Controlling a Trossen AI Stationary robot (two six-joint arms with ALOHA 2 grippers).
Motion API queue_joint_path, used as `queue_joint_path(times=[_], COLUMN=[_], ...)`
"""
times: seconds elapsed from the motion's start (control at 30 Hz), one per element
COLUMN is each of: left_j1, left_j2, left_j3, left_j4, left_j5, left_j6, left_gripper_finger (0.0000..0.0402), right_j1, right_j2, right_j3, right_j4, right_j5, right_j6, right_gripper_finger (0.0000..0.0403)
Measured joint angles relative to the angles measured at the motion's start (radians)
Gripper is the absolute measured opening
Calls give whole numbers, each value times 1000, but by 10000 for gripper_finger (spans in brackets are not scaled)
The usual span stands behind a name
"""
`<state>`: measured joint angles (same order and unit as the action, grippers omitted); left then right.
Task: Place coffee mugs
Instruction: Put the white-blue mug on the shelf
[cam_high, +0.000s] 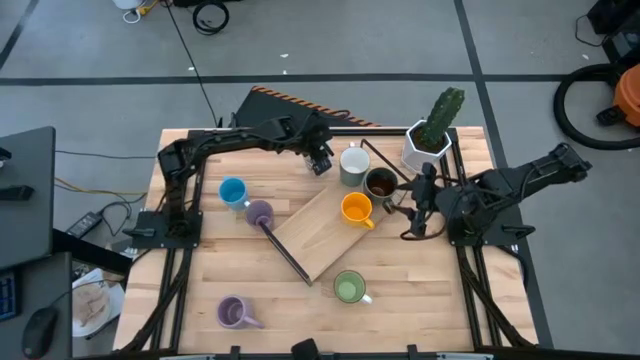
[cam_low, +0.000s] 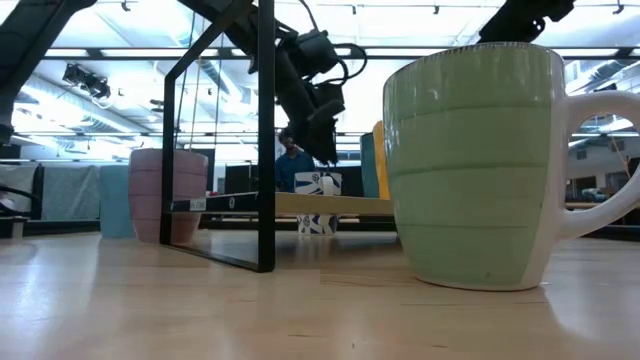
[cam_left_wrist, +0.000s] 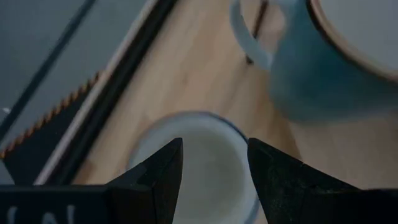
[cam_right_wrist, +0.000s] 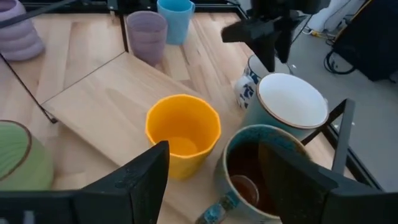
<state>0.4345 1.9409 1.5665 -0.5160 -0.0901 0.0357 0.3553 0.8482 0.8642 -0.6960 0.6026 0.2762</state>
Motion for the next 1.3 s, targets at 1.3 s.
queue_joint_path(times=[1.3], left_j1=[-38], left_j2=[6], left_j3=[6], left_j4=[-300], left_j5=[-38], left_j6=[496], left_gripper_finger=[135], right_j1=[-17], right_j2=[0], right_j3=[-51], right_j4=[82], right_j5=[-86], right_j6=[95], right_gripper_finger=[218])
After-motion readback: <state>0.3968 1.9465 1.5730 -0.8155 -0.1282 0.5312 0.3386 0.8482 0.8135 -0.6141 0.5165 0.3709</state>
